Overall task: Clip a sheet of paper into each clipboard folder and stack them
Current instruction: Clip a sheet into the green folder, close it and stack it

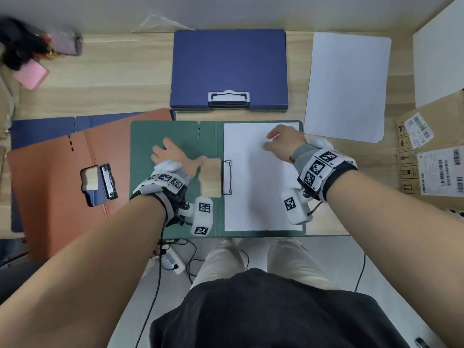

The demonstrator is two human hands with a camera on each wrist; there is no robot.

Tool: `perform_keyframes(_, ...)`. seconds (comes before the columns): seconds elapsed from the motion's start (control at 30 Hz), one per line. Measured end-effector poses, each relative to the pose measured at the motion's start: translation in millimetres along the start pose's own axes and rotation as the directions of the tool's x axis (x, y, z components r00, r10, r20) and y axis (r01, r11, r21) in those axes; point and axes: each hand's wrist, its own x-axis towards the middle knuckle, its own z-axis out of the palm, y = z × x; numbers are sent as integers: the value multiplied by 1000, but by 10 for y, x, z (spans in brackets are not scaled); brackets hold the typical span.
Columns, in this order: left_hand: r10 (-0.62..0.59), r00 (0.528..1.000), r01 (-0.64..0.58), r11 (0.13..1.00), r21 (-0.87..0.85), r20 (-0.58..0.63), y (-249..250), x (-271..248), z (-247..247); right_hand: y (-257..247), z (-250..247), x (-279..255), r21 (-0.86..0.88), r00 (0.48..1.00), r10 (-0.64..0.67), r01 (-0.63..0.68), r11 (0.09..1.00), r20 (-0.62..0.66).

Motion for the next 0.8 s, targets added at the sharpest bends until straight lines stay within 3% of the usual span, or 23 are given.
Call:
perform_keyframes(0.07, -88, 996, 87, 995, 50, 3, -230, 119, -156, -276, 160, -8, -96, 995, -39, 47, 994, 88)
perform_keyframes(0.17, -191, 976, 179, 977, 115, 107, -606, 278, -293, -473, 419, -18, -259, 984, 2, 44, 965, 176)
perform_keyframes(0.3, -197, 974, 185, 976, 111, 116, -880, 326, -402, -504, 643, -18, -358, 974, 66, 17, 933, 218)
perform_keyframes(0.43, -173, 980, 170, 985, 42, 98, -929, 401, -488, -518, 640, 0, -338, 967, 84, 2, 941, 239)
perform_keyframes(0.6, -151, 972, 171, 981, -96, 181, -1100, 867, -430, -564, 627, -34, -317, 967, 92, -12, 948, 238)
perform_keyframes(0.7, -141, 976, 145, 989, -12, 164, -942, 668, -744, -559, 633, -63, -307, 965, 105, -27, 951, 239)
perform_keyframes(0.8, -102, 970, 92, 994, 57, 223, -971, 648, -688, -531, 628, -84, -280, 967, 98, -29, 960, 236)
